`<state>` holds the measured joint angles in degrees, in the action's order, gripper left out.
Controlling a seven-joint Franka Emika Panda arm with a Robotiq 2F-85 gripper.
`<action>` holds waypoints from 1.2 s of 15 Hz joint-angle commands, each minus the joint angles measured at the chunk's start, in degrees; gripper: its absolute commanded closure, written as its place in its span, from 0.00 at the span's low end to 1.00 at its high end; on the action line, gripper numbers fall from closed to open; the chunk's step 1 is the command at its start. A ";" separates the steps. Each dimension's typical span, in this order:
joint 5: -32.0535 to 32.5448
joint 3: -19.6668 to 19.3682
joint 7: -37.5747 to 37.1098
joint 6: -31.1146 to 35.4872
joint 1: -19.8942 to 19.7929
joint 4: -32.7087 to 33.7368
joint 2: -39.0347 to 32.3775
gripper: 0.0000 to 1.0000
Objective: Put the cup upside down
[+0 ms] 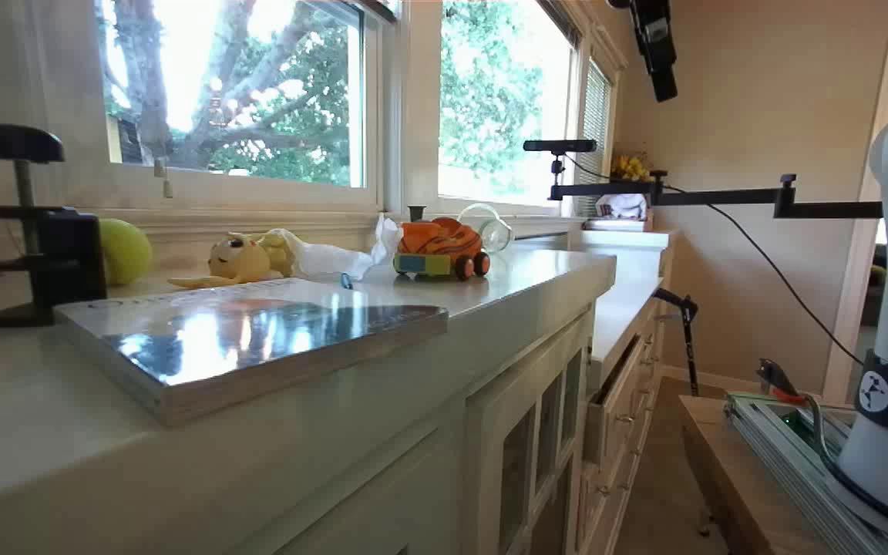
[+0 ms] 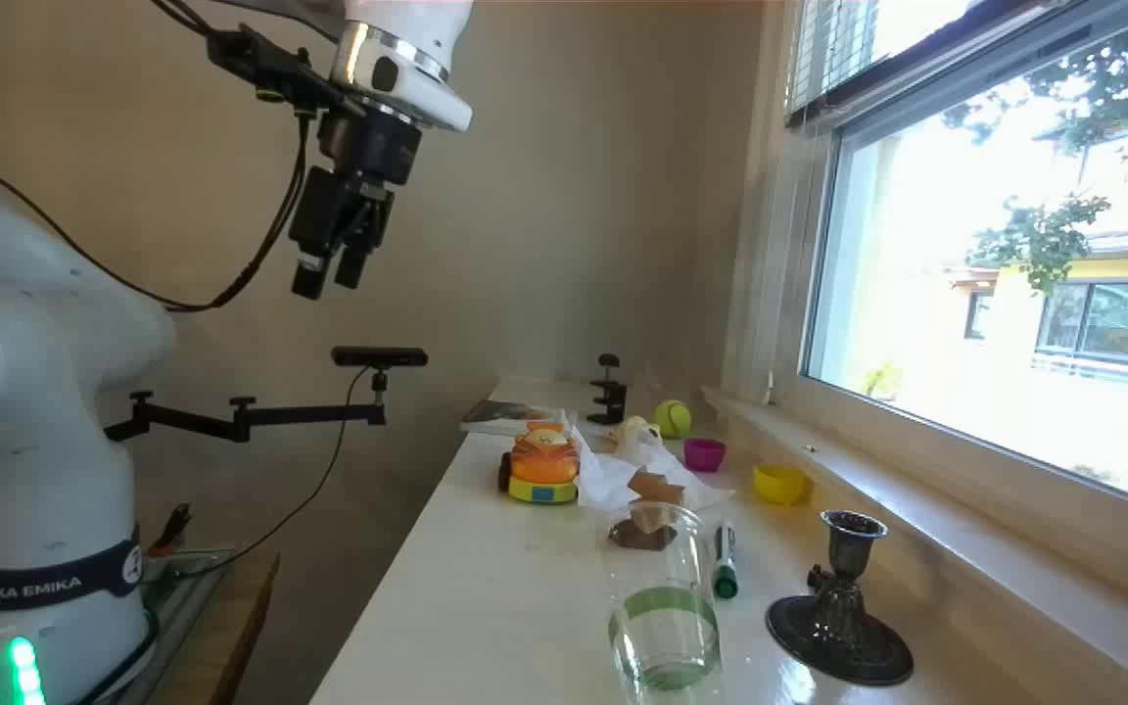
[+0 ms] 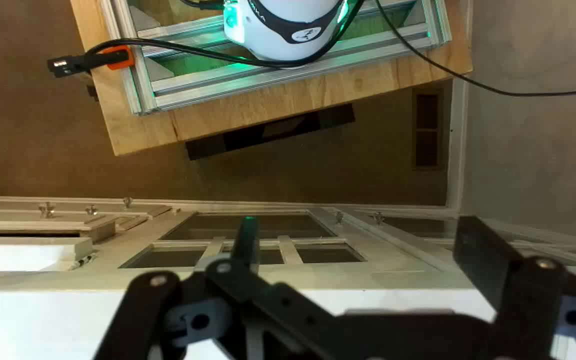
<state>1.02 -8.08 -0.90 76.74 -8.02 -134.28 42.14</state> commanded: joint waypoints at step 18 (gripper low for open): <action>19.08 -17.62 28.44 1.46 -2.00 1.60 14.29 0.00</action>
<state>16.12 -20.72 23.30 77.58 -9.13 -133.19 51.48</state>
